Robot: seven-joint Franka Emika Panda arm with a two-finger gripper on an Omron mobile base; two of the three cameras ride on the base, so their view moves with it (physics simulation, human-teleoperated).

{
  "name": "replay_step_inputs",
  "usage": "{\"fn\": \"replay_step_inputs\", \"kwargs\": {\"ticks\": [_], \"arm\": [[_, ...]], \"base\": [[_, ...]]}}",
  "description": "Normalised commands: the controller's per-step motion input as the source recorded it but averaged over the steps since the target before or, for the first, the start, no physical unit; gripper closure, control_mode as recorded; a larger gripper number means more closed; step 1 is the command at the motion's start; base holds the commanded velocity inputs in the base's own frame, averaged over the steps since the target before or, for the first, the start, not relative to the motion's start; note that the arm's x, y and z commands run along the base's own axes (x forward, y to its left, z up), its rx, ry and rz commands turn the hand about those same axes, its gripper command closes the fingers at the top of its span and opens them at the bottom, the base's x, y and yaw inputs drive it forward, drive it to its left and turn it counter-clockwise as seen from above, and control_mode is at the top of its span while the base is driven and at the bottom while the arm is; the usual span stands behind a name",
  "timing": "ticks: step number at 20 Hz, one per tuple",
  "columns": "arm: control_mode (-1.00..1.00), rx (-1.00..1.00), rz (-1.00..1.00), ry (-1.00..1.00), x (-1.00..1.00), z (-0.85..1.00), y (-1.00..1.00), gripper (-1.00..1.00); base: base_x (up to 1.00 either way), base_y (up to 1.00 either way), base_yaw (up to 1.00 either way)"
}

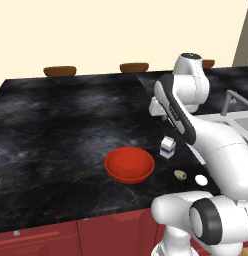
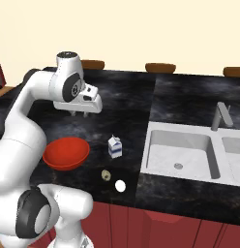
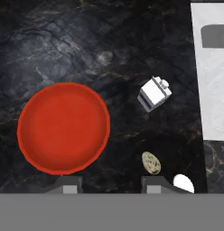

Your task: Gather the eggs and milk located in the vicinity of the sink area and place them right next to the bowl.

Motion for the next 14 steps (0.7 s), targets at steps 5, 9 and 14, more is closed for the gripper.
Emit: {"fn": "replay_step_inputs", "kwargs": {"ticks": [5,9,14], "arm": [[-1.00,0.00,0.00,-0.06,-0.21,-0.03,-0.02,-1.00],[-1.00,-0.01,0.00,-0.19,-0.41,-0.29,-0.06,-1.00],[-1.00,-0.01,0.00,-0.07,-0.30,-0.41,-0.10,-1.00]], "base": [[0.00,0.00,0.00],[0.00,0.00,0.00],[0.00,0.00,0.00]]}}
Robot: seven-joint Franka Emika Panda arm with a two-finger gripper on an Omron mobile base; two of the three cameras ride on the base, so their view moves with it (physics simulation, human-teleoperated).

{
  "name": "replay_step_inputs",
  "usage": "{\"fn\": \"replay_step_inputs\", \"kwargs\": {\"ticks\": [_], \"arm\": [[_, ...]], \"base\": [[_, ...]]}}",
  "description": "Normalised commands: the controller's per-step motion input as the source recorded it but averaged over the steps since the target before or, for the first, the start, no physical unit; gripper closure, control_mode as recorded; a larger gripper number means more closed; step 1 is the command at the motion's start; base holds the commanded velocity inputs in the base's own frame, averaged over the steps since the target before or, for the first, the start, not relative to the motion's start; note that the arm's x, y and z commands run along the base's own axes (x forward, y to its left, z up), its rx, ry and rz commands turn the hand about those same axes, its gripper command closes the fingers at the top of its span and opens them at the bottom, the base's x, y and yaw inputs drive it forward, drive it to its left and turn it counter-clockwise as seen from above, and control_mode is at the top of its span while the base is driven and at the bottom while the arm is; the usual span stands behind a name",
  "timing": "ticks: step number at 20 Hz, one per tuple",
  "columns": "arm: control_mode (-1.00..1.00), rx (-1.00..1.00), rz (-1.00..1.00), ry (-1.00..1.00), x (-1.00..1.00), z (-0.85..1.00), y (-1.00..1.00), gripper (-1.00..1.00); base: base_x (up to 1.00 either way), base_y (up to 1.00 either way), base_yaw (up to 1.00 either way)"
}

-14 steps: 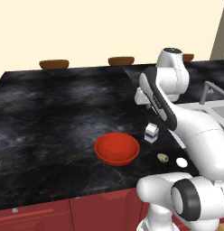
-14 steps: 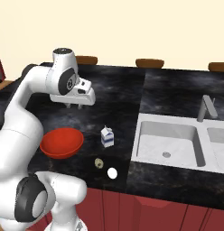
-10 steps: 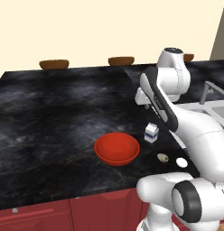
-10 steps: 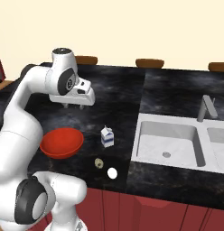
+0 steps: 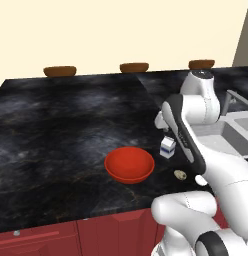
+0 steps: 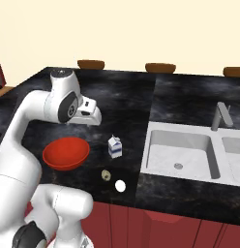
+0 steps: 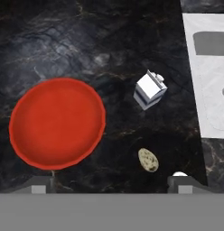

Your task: Gather the eggs and milk located in the vicinity of the sink area and place them right next to the bowl.

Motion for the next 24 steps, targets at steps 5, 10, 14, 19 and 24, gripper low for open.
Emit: {"fn": "replay_step_inputs", "kwargs": {"ticks": [5,10,14,19,24], "arm": [[-1.00,0.00,0.00,0.00,-0.16,-0.27,-0.24,-1.00],[-1.00,0.00,0.00,0.04,0.00,-0.27,-0.23,-1.00],[-1.00,0.00,0.01,0.05,0.00,-0.37,-0.19,-1.00],[-1.00,0.00,0.05,0.10,0.00,-0.45,-0.17,-1.00],[-1.00,0.00,0.05,0.04,0.00,-0.48,-0.11,-1.00]], "base": [[0.00,0.00,0.00],[0.00,0.00,0.00],[0.00,0.00,0.00],[0.00,0.00,0.00],[0.00,0.00,0.00]]}}
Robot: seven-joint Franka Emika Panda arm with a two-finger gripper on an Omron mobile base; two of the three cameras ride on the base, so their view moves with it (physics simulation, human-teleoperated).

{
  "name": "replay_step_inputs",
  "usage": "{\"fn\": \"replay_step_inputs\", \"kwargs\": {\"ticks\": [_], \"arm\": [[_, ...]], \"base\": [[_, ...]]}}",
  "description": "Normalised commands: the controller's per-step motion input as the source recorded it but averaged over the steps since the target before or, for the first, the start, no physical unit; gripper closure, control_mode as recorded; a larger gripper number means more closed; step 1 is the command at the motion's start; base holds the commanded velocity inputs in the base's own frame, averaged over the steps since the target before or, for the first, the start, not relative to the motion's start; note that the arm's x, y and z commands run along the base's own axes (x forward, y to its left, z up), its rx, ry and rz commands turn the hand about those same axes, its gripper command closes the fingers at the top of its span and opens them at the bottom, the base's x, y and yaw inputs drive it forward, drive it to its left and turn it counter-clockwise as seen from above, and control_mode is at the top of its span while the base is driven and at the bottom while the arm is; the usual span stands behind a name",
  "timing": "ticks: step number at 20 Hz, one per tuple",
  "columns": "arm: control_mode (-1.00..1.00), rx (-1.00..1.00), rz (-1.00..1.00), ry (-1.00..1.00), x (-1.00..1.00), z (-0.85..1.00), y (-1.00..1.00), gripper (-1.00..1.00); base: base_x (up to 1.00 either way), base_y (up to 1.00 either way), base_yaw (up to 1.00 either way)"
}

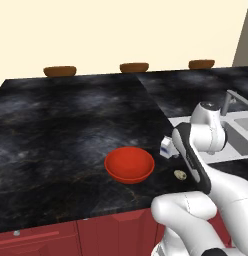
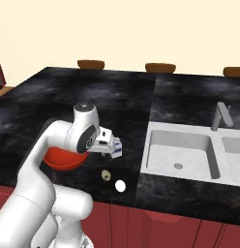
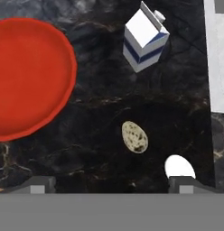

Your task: Gather the eggs and milk located in the vicinity of the sink area and place them right next to the bowl.

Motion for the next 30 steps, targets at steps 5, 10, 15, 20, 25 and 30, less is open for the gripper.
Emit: {"fn": "replay_step_inputs", "kwargs": {"ticks": [5,10,15,20,25,30], "arm": [[-1.00,-0.02,0.07,0.02,0.01,-0.39,-0.03,-1.00],[-1.00,0.00,0.08,0.00,0.08,-0.35,-0.03,-1.00],[-1.00,0.00,0.07,0.00,0.16,-0.31,-0.08,-1.00],[-1.00,0.00,0.06,0.01,0.15,-0.30,-0.11,-1.00],[-1.00,-0.01,0.04,0.02,0.10,-0.30,-0.11,-1.00],[-1.00,-0.02,0.04,0.02,0.12,-0.25,-0.07,-1.00]], "base": [[0.00,0.00,0.00],[0.00,0.00,0.00],[0.00,0.00,0.00],[0.00,0.00,0.00],[0.00,0.00,0.00],[0.00,0.00,0.00]]}}
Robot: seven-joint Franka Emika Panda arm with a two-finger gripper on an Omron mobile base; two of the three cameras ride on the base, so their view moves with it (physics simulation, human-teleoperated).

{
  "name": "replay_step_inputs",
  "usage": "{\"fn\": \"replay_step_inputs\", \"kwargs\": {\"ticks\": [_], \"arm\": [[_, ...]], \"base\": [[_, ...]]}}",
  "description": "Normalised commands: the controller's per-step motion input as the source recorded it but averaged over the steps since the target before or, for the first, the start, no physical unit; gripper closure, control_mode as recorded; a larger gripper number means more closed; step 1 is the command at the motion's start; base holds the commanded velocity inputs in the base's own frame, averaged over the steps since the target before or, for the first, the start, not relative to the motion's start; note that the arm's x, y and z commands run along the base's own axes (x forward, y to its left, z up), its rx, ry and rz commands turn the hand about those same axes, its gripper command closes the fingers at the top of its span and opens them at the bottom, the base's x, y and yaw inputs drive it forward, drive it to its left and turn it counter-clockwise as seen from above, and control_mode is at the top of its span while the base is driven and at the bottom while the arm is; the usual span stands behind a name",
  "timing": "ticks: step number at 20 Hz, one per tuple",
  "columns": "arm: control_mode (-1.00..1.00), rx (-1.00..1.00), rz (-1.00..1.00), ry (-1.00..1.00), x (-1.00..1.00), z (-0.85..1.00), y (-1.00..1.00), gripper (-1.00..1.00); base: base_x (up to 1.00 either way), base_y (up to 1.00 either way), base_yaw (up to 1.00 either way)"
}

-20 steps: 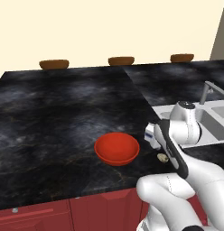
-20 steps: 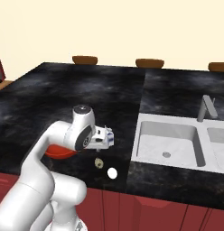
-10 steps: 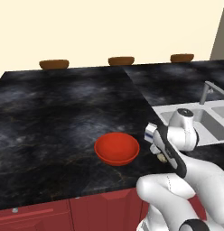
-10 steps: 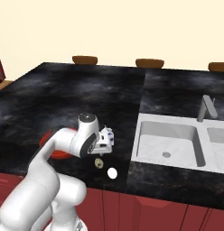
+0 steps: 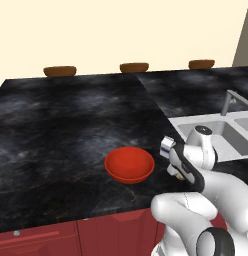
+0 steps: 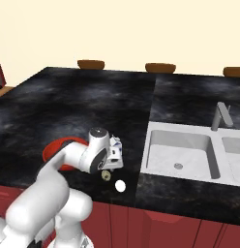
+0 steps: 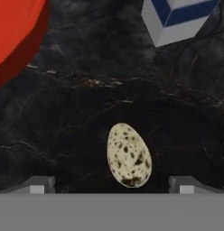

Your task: Gather the eggs and milk located in the vicinity of the sink area and place them right next to the bowl.

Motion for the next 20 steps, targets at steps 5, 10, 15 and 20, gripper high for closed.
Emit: {"fn": "replay_step_inputs", "kwargs": {"ticks": [5,10,15,20], "arm": [[-1.00,-0.02,0.03,0.03,0.16,-0.24,-0.02,-1.00],[-1.00,-0.01,0.02,0.07,0.10,-0.23,0.00,-1.00],[-1.00,0.00,0.01,0.03,0.15,-0.22,-0.01,-1.00],[-1.00,0.00,0.01,0.01,0.14,-0.19,-0.02,-1.00]], "base": [[0.00,0.00,0.00],[0.00,0.00,0.00],[0.00,0.00,0.00],[0.00,0.00,0.00]]}}
